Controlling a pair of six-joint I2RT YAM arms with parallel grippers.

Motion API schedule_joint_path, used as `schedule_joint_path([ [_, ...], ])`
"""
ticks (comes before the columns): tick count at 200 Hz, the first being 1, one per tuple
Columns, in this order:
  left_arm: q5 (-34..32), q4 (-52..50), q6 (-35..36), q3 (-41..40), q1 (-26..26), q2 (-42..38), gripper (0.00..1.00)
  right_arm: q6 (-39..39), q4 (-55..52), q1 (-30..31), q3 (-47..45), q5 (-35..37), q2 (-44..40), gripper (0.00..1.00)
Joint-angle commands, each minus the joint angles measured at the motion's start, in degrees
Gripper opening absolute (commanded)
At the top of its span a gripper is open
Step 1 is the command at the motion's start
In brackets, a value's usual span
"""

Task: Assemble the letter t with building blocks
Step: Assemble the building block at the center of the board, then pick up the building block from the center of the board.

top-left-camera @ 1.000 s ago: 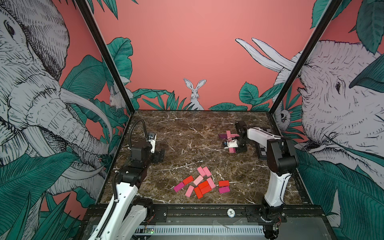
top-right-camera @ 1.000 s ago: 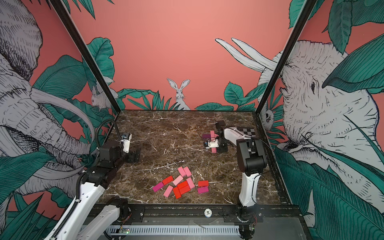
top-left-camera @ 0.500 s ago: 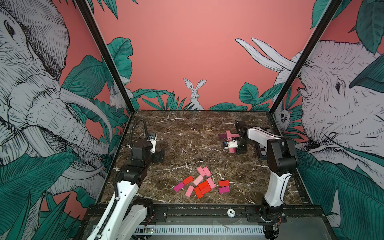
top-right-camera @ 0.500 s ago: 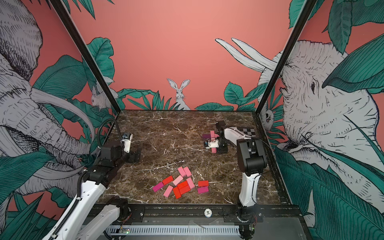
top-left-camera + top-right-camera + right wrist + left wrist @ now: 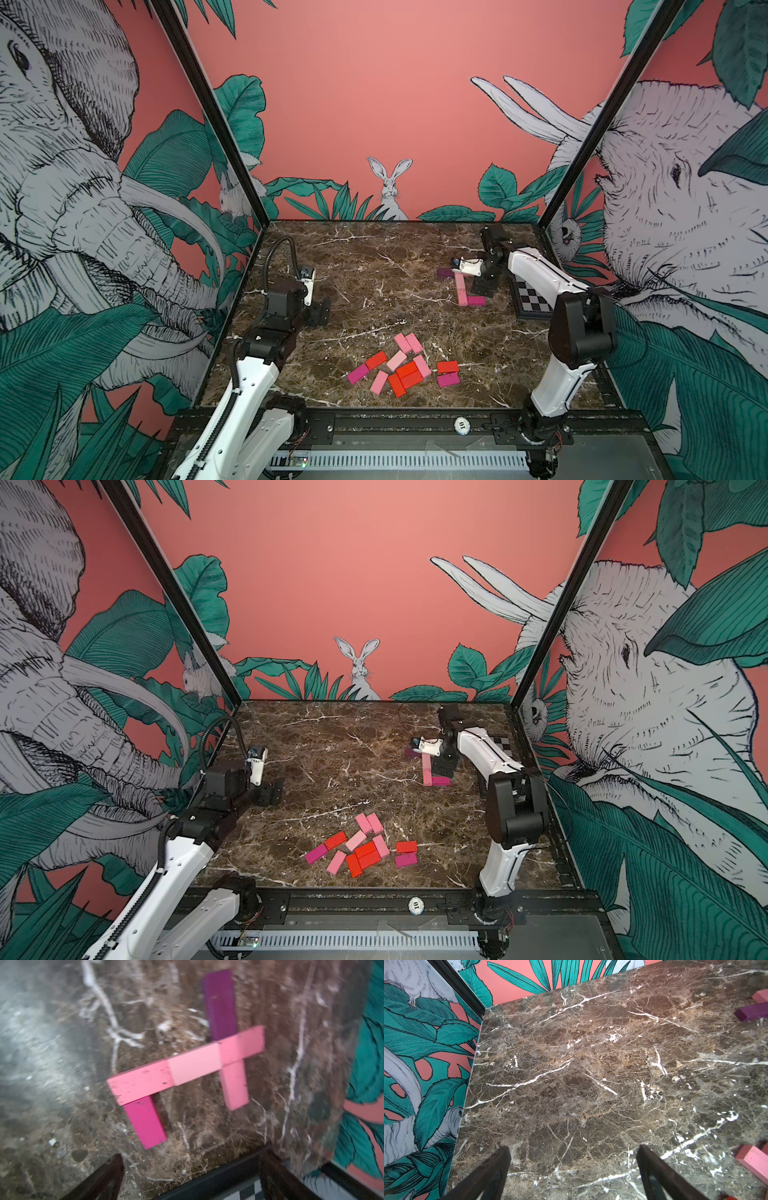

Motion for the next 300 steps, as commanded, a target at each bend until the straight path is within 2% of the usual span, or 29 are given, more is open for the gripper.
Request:
schedule_joint_path([
  [1,0.5,-1.4,0.2,1.2,0.1,0.0,0.97,16.0,3.2,-0.4,5.2,7.0,-0.1,0.99],
  [25,0.1,-1.4,0.0,1.3,0.1,0.0,0.97,22.7,3.0,-0.4,8.0,6.7,-0.2,0.98],
  [47,-0.3,-1.5,-0.6,1.3,0.1,0.2,0.98,24.3,1.6,-0.5,8.6,2.1,-1.2,0.98],
  [88,1.0,-2.1,-2.8,3.1,0.1,1.7,0.99,31.9,1.1,-0.5,7.9,2.5,-3.0,0.98],
  [128,2.1,-3.8,-4.6,4.7,0.1,2.9,0.99,42.3,3.5,-0.5,0.6,1.8,-9.3,0.96],
  [176,5.2,-8.8,-5.5,7.7,0.1,4.4,0.99,53.7,3.8,-0.1,-13.9,-0.8,-19.0,0.91],
  [219,9.3,-13.4,-9.6,11.1,0.1,8.8,0.96,59.8,2.4,1.8,-20.5,-4.3,-21.5,0.83],
  [258,4.0,-11.9,-12.2,9.8,0.1,9.0,0.96,62.5,-0.3,9.5,-21.7,-5.4,-21.1,0.76],
  [300,5.3,-10.0,-11.6,8.6,0.1,10.4,0.96,68.2,-1.0,20.1,-22.4,-6.9,-21.5,0.67],
])
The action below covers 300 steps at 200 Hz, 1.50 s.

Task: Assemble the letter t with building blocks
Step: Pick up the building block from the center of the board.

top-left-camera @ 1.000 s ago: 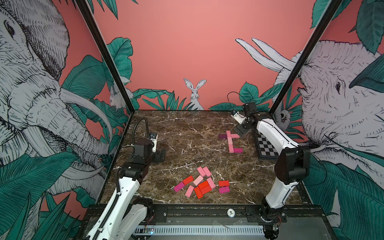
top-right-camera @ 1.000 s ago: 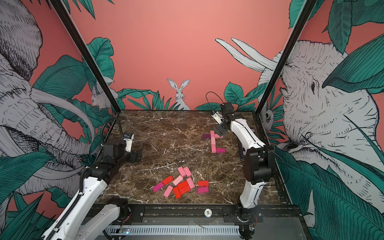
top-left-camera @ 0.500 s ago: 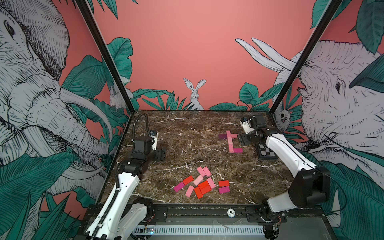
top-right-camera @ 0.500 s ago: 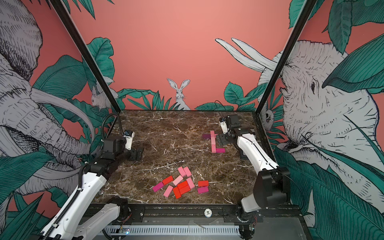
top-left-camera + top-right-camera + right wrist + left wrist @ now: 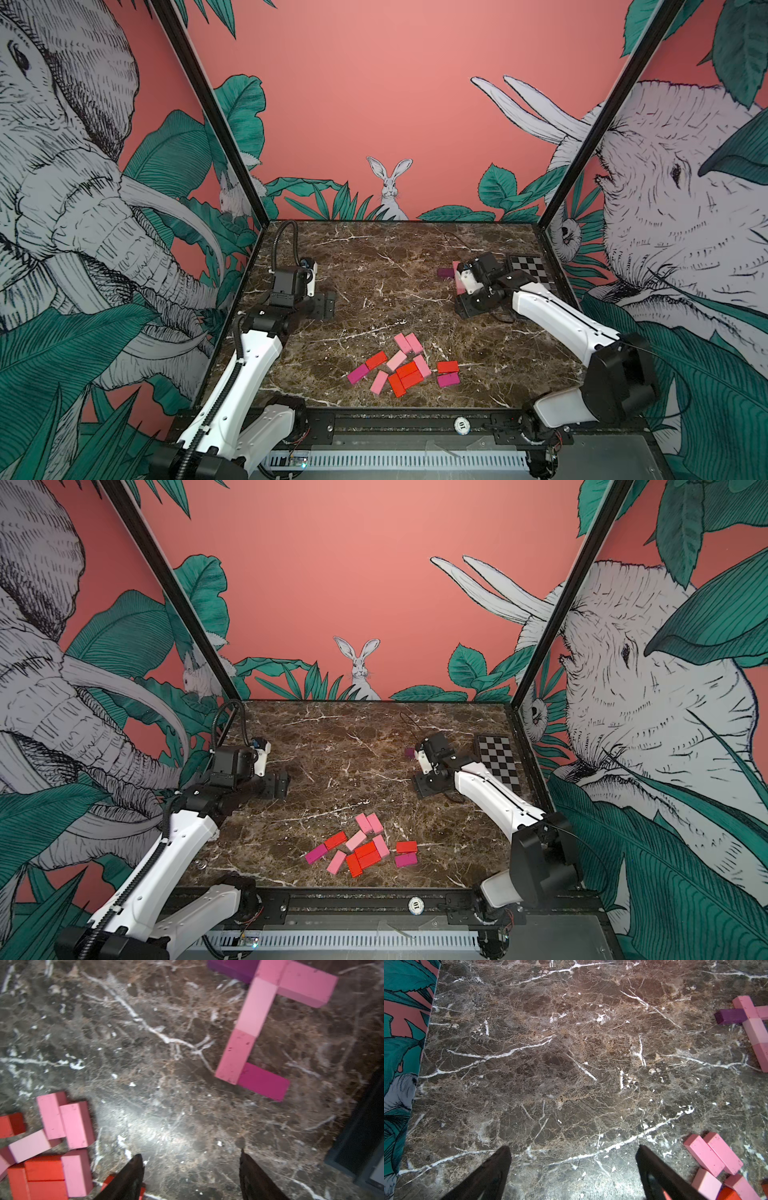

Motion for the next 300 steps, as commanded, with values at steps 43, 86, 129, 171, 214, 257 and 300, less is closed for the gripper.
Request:
schedule_joint_path([
  [43,-0.7,1.3,-0.6,-1.8,0.1,1.9,0.96,9.9,1.5,12.7,-2.7,-1.9,1.9,0.61],
  [86,-2.2,2.5,-0.4,-2.5,0.1,1.3,0.96,11.0,3.4,18.1,-0.7,-3.8,8.1,0.58],
  [129,-4.0,2.0,0.8,-3.3,0.1,-0.5,0.96,12.2,4.1,21.5,2.1,-3.8,14.8,0.54],
  [171,-5.1,0.5,1.5,-3.9,0.1,-1.8,0.96,13.1,4.2,23.1,3.9,-3.5,18.0,0.52],
  [214,-5.5,0.5,1.6,-4.6,0.1,-2.8,0.96,13.8,2.6,23.8,5.3,-1.8,20.5,0.49],
  [257,-5.8,0.4,1.8,-4.7,0.1,-2.9,0.96,14.6,1.0,24.2,6.4,0.6,21.8,0.46],
  [300,-5.7,0.8,1.9,-5.0,0.0,-3.0,0.96,15.5,-1.2,24.3,7.4,5.0,22.5,0.45],
])
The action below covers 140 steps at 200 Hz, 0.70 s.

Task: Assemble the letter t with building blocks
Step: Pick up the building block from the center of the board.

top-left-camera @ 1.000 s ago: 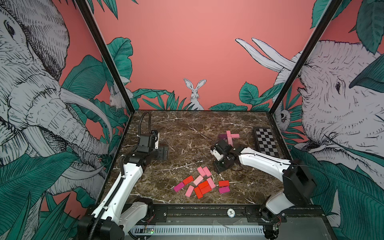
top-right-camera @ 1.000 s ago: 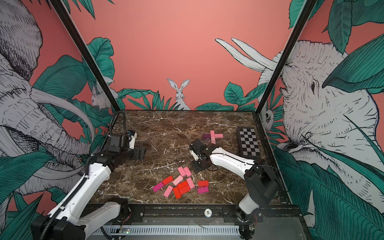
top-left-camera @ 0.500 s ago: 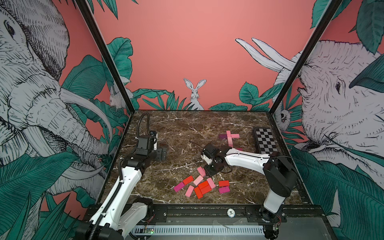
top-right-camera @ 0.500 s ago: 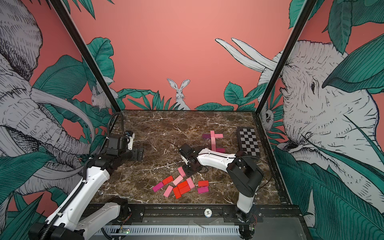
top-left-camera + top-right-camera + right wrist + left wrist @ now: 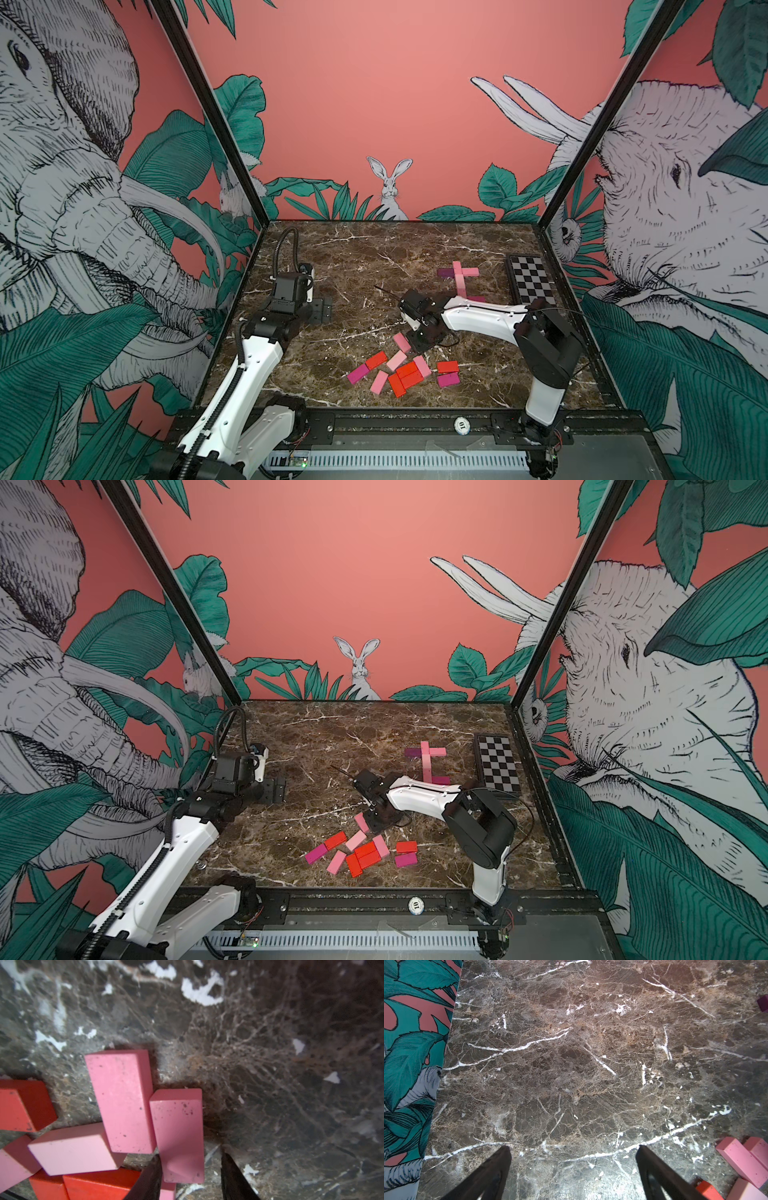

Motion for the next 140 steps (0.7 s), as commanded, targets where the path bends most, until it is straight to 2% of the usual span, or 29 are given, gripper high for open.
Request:
schedule_joint_path([
  [1,-0.4,-0.7,0.2,-1.0,0.0,-1.0,0.96,1.1,-2.9,0.3,1.6,4.1,0.7,0.45],
  [40,-0.3,-0.4,0.1,-1.2,0.1,-0.8,0.96,1.4,-3.5,0.3,3.2,5.9,1.8,0.44],
  [114,-1.0,-1.0,0.6,-1.5,0.0,-1.7,0.96,2.4,-1.8,0.4,4.5,5.0,4.3,0.41],
  [140,-1.1,-1.1,0.9,-1.5,0.0,-1.7,0.96,3.5,-1.5,0.3,4.7,5.1,5.0,0.35],
])
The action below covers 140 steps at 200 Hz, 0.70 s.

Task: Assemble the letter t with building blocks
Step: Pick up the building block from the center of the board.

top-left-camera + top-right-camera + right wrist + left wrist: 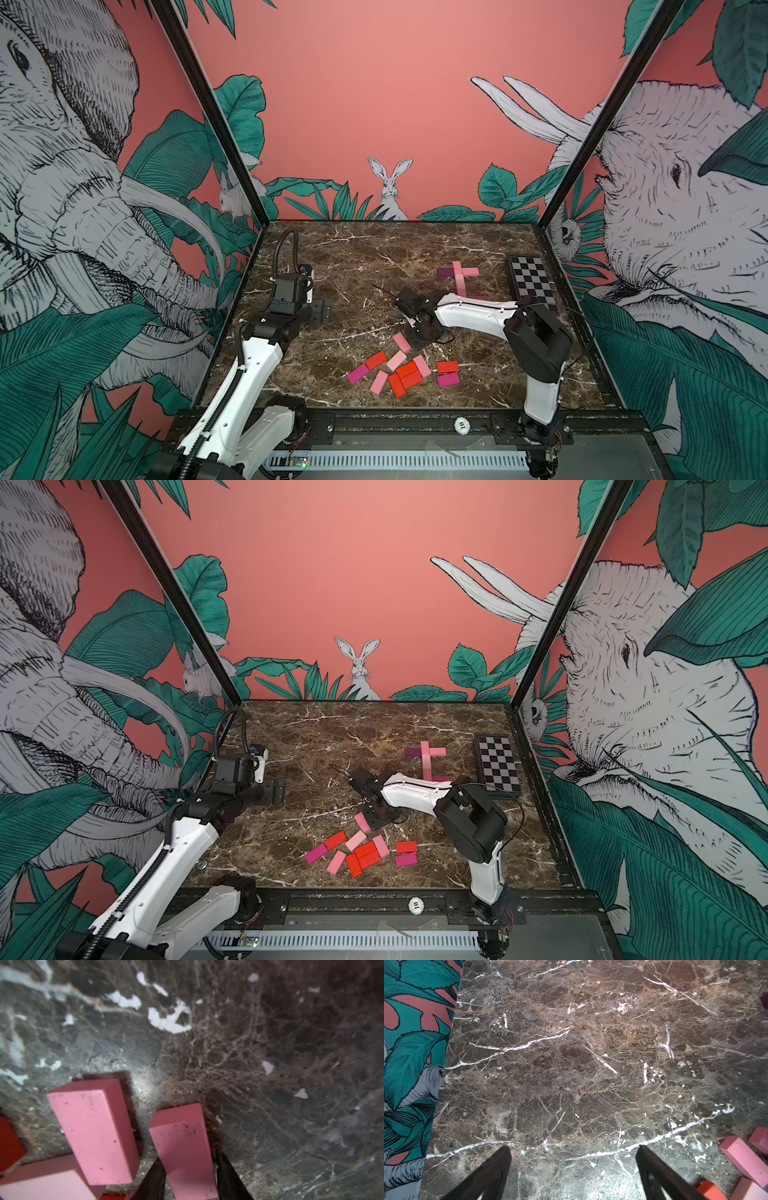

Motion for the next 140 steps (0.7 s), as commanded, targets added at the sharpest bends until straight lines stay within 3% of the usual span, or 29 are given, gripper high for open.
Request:
schedule_joint_path([
  [1,-0.8,-1.1,0.5,-1.1,0.1,-1.1,0.96,1.9,0.0,0.3,1.0,0.9,1.0,0.35],
  [65,-0.7,-1.4,1.2,-1.0,0.1,-1.4,0.96,3.7,0.5,-1.0,3.2,4.8,2.1,0.26],
  [140,-1.0,-0.5,1.7,-0.8,0.1,-1.9,0.96,3.9,-0.2,-12.4,25.2,3.6,11.1,0.21],
])
